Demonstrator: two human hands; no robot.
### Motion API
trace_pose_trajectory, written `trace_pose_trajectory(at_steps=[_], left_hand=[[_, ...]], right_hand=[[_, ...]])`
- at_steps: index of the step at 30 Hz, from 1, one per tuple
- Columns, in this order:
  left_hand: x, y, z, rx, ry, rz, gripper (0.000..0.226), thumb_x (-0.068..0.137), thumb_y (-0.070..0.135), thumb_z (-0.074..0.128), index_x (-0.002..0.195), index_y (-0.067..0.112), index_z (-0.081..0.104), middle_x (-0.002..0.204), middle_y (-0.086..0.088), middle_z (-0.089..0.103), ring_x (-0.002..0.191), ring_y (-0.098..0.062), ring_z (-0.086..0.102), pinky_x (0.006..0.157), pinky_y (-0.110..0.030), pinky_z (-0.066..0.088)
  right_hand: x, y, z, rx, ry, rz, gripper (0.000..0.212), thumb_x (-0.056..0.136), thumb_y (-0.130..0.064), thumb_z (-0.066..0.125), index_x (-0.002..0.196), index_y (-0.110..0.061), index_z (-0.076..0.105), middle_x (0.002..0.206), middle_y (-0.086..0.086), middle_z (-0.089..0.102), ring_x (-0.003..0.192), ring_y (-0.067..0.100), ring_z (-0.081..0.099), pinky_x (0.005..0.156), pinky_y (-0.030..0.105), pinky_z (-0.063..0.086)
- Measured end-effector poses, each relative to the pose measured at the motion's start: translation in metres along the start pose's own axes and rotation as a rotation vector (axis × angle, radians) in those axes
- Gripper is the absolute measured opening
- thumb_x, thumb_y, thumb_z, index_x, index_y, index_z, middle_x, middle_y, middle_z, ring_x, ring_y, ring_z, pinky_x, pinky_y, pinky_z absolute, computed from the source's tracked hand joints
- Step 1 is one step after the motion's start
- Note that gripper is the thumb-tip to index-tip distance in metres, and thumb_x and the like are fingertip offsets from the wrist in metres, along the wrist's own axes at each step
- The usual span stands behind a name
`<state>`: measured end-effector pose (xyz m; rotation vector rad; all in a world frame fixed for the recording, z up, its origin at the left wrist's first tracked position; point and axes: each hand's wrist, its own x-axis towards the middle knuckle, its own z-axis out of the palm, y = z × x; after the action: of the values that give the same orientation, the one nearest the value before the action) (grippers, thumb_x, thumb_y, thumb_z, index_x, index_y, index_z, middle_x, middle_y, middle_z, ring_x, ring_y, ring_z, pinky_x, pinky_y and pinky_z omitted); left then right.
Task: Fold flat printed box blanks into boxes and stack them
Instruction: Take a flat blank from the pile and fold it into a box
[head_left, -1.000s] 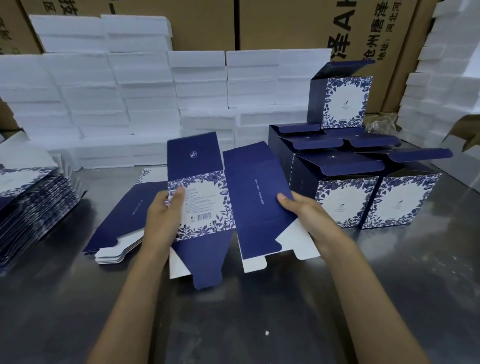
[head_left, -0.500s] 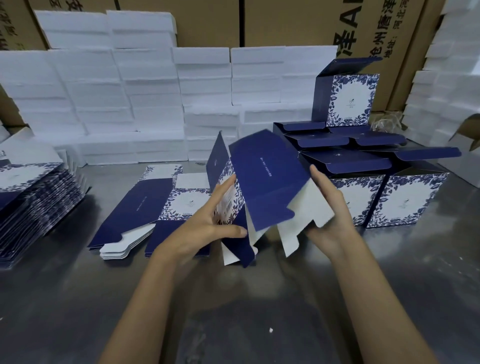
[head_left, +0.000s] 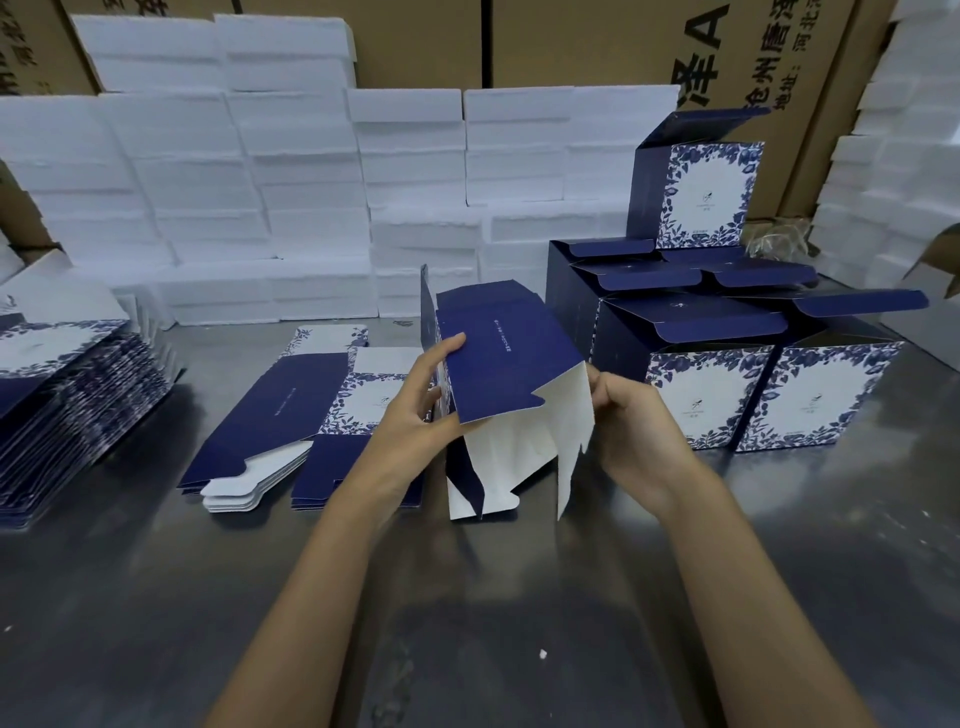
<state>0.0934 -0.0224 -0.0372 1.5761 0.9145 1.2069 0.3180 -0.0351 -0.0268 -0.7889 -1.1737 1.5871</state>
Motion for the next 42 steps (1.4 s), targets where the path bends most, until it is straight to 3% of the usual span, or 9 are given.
trace_pose_trajectory(at_steps=[2,5,9,15,20,22,32,39,42], left_hand=[[0.001,-0.001,0.000,-0.015,-0.001,-0.012,0.072,0.084,0.022,0.077,0.140,0.052,0.045,0.135,0.035,0.053,0.131,0.005,0.047,0.111,-0.030,0.038],[0.001,0.000,0.000,-0.026,-0.015,-0.003,0.079,0.076,0.033,0.079,0.143,0.050,0.042,0.135,0.040,0.050,0.123,0.022,0.044,0.099,-0.011,0.040],[-0.002,0.001,0.000,-0.053,-0.064,0.007,0.072,0.086,0.010,0.070,0.147,0.036,0.041,0.125,0.045,0.054,0.114,0.029,0.045,0.085,0.003,0.039],[-0.003,0.003,0.002,-0.046,-0.050,-0.008,0.072,0.085,0.000,0.067,0.145,0.032,0.042,0.123,0.044,0.055,0.114,0.028,0.045,0.086,-0.002,0.043],[0.001,0.003,-0.002,-0.109,0.066,-0.055,0.069,0.086,-0.010,0.064,0.138,0.033,0.050,0.134,0.018,0.060,0.126,-0.012,0.058,0.110,-0.041,0.044],[0.001,0.006,-0.003,-0.116,0.092,-0.059,0.067,0.086,-0.009,0.066,0.136,0.033,0.051,0.133,0.016,0.061,0.124,-0.014,0.060,0.112,-0.047,0.041],[0.000,0.013,-0.009,-0.109,0.142,-0.085,0.060,0.083,0.004,0.074,0.132,0.035,0.055,0.127,0.019,0.063,0.115,-0.007,0.064,0.102,-0.032,0.048],[0.002,0.012,-0.006,-0.041,0.128,-0.070,0.061,0.082,0.009,0.078,0.131,0.036,0.054,0.136,0.016,0.059,0.117,-0.001,0.062,0.110,-0.039,0.044],[0.001,0.012,-0.003,-0.013,0.145,-0.060,0.061,0.084,0.003,0.075,0.131,0.034,0.053,0.137,0.016,0.058,0.112,0.002,0.062,0.108,-0.040,0.047]], right_hand=[[0.000,0.003,0.000,-0.085,-0.003,-0.004,0.050,0.070,-0.011,0.037,0.100,-0.029,0.074,0.093,-0.007,0.069,0.073,0.007,0.060,0.059,0.018,0.049],[0.003,0.006,-0.001,-0.172,0.047,0.015,0.053,0.066,-0.015,0.043,0.112,-0.028,0.067,0.103,-0.005,0.067,0.083,0.012,0.058,0.075,0.028,0.051],[0.002,0.003,-0.006,-0.178,0.056,0.004,0.061,0.066,-0.015,0.052,0.125,-0.026,0.060,0.109,-0.003,0.071,0.088,0.011,0.066,0.076,0.036,0.058],[-0.001,0.002,-0.012,-0.277,0.032,0.004,0.084,0.058,-0.016,0.068,0.137,-0.038,0.052,0.111,-0.009,0.070,0.092,0.011,0.070,0.073,0.027,0.056],[0.004,0.013,-0.003,-0.404,0.051,0.037,0.091,0.066,-0.025,0.083,0.143,-0.048,0.041,0.132,-0.021,0.062,0.116,0.001,0.065,0.096,0.035,0.052],[0.008,0.017,0.002,-0.405,0.066,0.023,0.093,0.064,-0.030,0.086,0.143,-0.048,0.041,0.134,-0.022,0.061,0.117,-0.001,0.063,0.100,0.038,0.050],[0.020,0.041,0.016,-0.536,0.262,-0.146,0.063,0.085,-0.039,0.081,0.137,-0.043,0.046,0.130,-0.024,0.055,0.093,-0.026,0.057,0.067,0.004,0.049],[0.022,0.048,0.025,-0.684,0.430,-0.239,0.057,0.089,-0.045,0.074,0.139,-0.034,0.049,0.122,-0.019,0.062,0.089,-0.027,0.055,0.068,0.007,0.048],[0.021,0.049,0.028,-0.734,0.471,-0.262,0.054,0.089,-0.049,0.071,0.137,-0.035,0.051,0.115,-0.020,0.067,0.091,-0.013,0.062,0.078,0.020,0.052]])
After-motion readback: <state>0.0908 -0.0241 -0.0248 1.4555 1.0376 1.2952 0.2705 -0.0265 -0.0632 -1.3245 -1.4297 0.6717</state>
